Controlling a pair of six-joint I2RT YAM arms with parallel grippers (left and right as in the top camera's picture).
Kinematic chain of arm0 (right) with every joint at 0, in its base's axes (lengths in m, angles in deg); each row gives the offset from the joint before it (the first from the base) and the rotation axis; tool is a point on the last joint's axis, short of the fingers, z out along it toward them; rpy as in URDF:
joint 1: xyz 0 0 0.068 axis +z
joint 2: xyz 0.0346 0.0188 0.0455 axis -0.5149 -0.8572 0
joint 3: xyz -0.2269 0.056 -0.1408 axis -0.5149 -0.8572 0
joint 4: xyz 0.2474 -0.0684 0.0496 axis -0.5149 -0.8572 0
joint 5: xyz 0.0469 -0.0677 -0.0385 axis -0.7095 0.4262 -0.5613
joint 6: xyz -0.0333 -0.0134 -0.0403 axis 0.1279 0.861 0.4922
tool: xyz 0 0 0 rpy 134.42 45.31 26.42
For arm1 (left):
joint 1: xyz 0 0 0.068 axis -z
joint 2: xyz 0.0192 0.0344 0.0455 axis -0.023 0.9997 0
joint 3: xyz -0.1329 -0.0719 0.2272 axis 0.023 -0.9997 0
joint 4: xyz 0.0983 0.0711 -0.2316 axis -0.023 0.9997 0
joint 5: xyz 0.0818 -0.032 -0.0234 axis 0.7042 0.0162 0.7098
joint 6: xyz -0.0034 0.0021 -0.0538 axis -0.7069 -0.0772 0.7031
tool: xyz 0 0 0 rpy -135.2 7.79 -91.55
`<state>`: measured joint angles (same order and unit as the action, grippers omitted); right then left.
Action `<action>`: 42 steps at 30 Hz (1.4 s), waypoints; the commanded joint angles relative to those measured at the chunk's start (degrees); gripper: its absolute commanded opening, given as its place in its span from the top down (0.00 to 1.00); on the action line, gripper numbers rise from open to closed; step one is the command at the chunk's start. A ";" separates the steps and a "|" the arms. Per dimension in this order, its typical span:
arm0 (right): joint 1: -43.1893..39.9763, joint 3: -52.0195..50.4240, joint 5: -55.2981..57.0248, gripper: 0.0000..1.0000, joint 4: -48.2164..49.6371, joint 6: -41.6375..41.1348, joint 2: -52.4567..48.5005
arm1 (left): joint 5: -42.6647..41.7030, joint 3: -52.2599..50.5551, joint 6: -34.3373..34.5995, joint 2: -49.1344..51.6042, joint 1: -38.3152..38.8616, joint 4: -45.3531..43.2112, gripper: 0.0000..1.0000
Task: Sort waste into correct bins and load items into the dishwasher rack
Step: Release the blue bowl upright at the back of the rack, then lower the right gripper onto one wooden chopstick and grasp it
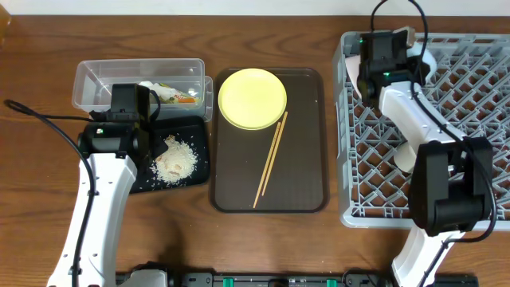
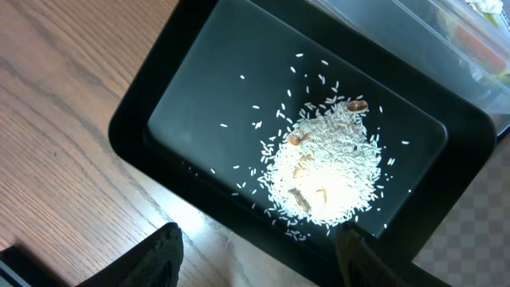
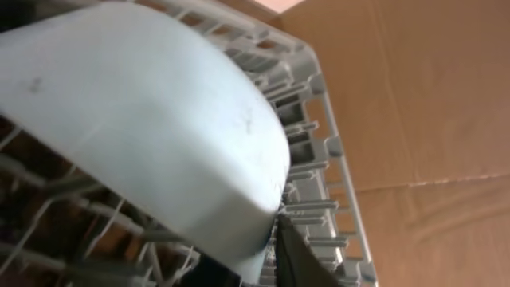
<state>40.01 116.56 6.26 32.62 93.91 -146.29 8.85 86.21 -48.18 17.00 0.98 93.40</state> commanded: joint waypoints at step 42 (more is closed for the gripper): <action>28.98 -5.20 -58.07 0.57 -23.91 -42.69 5.22 | 0.11 -0.55 -0.55 -0.83 -0.28 0.02 0.36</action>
<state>67.66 111.68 -54.59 8.09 57.41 -138.74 8.85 86.21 -48.18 17.00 0.98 93.31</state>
